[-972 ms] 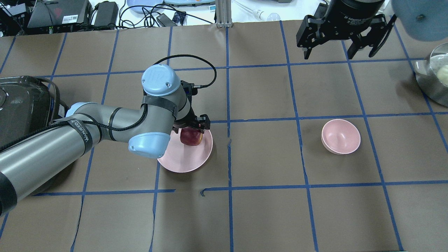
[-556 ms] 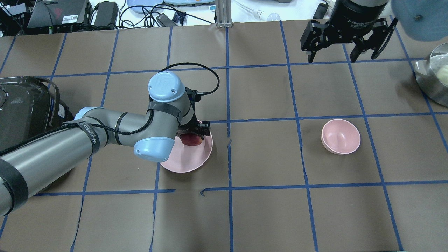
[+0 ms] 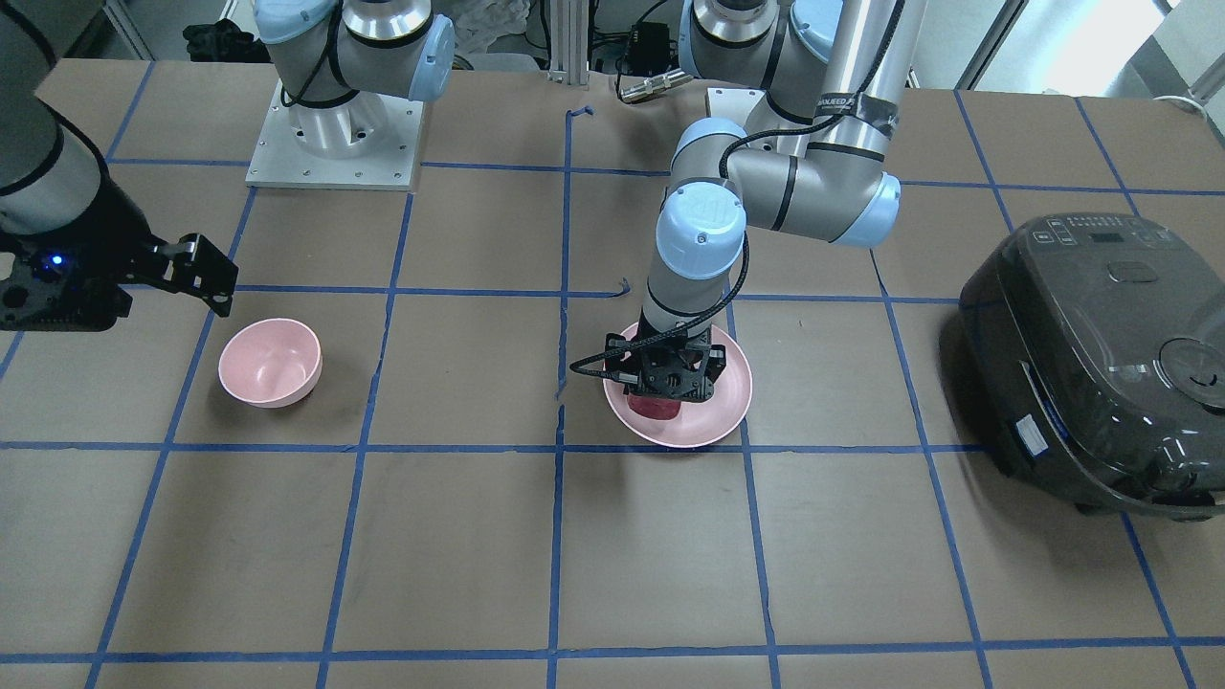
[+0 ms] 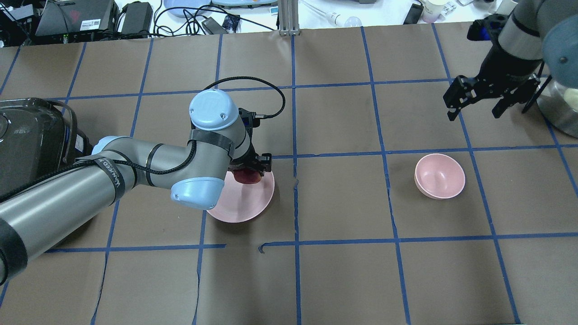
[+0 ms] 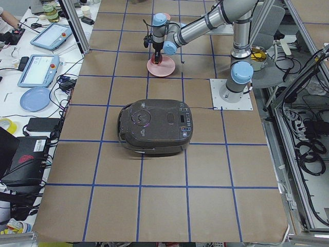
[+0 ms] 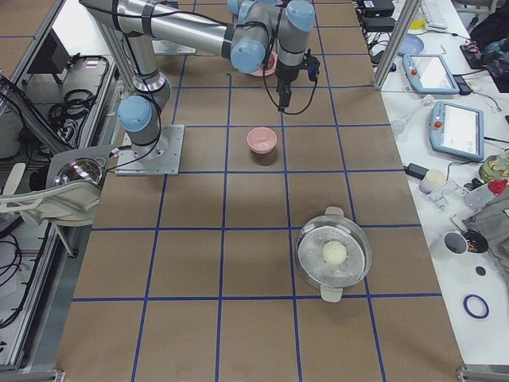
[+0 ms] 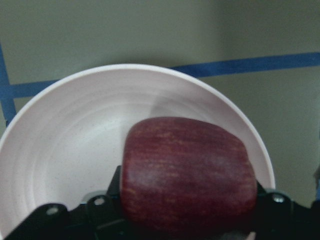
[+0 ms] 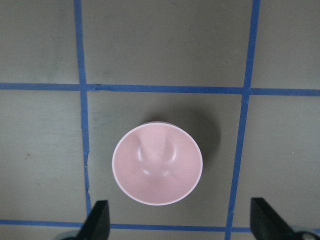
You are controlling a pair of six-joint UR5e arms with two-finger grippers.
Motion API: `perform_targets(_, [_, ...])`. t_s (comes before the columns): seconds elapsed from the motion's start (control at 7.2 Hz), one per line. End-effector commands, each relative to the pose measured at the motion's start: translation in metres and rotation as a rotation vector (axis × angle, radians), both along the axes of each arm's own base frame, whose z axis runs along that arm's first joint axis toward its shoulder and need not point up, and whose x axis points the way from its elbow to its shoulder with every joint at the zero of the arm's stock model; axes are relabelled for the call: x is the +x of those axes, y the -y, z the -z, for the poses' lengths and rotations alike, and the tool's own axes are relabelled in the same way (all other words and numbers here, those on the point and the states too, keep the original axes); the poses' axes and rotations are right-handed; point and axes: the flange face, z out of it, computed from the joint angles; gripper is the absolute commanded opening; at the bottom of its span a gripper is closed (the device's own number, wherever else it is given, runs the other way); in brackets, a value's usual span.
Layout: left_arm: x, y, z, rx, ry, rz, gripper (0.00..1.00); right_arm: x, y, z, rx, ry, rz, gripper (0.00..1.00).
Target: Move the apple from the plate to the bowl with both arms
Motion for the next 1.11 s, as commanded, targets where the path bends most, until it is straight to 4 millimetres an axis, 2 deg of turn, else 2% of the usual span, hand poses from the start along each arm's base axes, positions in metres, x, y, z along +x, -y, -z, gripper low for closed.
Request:
perform_targets(0.0, [0.000,0.001,-0.016,-0.031,-0.009,0.000,0.49,-0.038,-0.034,0.088,-0.025,0.034,0.038,1.00])
perform_targets(0.14, [-0.001,0.000,-0.019,-0.033,-0.007,0.003,0.48,-0.029,-0.050,0.121,-0.083,0.035,0.031,0.92])
perform_targets(0.28, [0.002,0.001,-0.021,-0.051,0.026,0.004,0.26,-0.025,-0.061,0.142,-0.116,0.022,0.030,0.75])
perform_targets(0.42, [0.002,0.001,-0.024,-0.054,0.027,0.002,0.27,-0.024,-0.064,0.155,-0.109,0.025,0.028,0.52])
perform_targets(0.56, [-0.001,-0.001,-0.025,-0.054,0.022,0.000,0.25,-0.025,-0.063,0.157,-0.108,0.026,-0.023,0.19])
perform_targets(0.69, [-0.001,-0.002,-0.025,-0.052,0.023,-0.004,0.22,-0.025,-0.064,0.157,-0.107,0.020,-0.049,0.00])
perform_targets(0.97, [0.000,0.002,-0.034,-0.072,0.016,-0.007,0.22,-0.027,-0.061,0.152,-0.122,0.005,-0.044,0.00])
